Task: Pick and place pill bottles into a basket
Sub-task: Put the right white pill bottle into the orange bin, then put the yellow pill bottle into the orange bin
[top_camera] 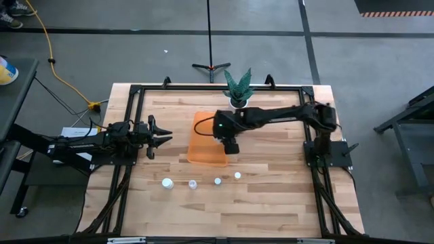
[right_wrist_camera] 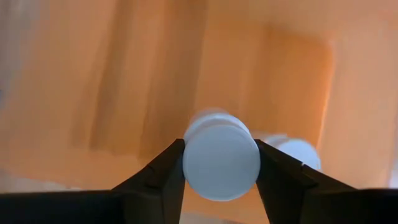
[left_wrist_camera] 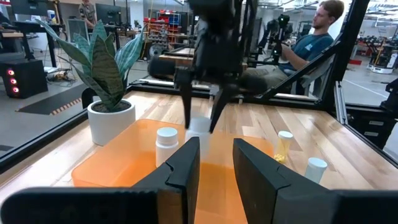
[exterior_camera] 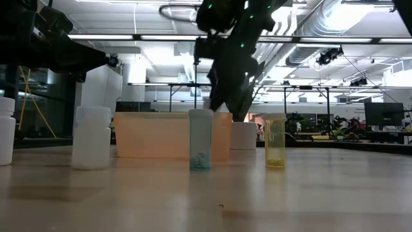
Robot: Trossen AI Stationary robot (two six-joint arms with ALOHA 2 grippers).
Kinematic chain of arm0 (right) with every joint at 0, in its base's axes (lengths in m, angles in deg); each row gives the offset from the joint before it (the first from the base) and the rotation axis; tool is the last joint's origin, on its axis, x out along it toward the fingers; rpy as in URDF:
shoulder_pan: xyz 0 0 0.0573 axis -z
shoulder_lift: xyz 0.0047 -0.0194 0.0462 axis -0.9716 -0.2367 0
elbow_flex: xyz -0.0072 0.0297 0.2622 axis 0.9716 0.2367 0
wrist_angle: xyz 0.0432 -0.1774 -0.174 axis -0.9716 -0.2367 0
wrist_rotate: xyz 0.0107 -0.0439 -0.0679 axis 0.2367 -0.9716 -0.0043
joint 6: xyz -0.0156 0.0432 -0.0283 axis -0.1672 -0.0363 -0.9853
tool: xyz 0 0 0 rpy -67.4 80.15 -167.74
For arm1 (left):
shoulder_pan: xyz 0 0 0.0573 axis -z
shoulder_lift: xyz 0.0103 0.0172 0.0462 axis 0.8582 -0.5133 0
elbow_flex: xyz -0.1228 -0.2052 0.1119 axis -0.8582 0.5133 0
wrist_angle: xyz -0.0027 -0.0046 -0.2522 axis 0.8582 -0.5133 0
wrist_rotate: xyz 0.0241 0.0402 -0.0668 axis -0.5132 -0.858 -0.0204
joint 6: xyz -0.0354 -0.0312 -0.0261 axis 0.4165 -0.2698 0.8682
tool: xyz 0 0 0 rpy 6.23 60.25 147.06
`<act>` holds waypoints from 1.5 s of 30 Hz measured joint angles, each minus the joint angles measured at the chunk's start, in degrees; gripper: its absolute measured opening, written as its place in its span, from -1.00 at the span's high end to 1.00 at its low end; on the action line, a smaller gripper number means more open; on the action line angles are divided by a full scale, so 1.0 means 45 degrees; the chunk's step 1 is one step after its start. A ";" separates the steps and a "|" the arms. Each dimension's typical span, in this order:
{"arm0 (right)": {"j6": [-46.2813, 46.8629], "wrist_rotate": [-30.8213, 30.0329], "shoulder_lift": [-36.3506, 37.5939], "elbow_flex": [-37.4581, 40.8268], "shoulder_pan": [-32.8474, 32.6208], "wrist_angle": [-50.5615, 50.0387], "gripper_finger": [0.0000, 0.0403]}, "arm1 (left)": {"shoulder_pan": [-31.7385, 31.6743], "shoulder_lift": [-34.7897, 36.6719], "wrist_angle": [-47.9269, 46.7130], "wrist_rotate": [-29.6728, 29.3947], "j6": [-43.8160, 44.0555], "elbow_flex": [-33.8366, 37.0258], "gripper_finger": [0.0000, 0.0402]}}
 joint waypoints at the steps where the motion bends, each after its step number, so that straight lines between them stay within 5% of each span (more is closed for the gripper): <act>1: -0.0014 -0.0090 -0.0229 -0.0210 0.0033 -0.0349 0.20 | 0.0000 0.0000 0.0000 0.0000 0.0000 0.0000 0.34; 10: -0.0083 0.0405 -0.1254 -0.0825 0.0242 -0.0910 0.24 | 0.0000 0.0000 0.0000 0.0000 -0.0005 0.0000 0.34; 36: 0.0377 0.0805 -0.1249 -0.0831 0.0237 -0.0867 -0.11 | 0.0000 0.0000 -0.0005 0.0000 -0.0005 0.0000 0.34; 45: 0.0428 0.0806 -0.1249 -0.2979 0.0173 -0.1665 -0.23 | 0.0000 0.0000 -0.0005 0.0000 -0.0005 0.0000 0.34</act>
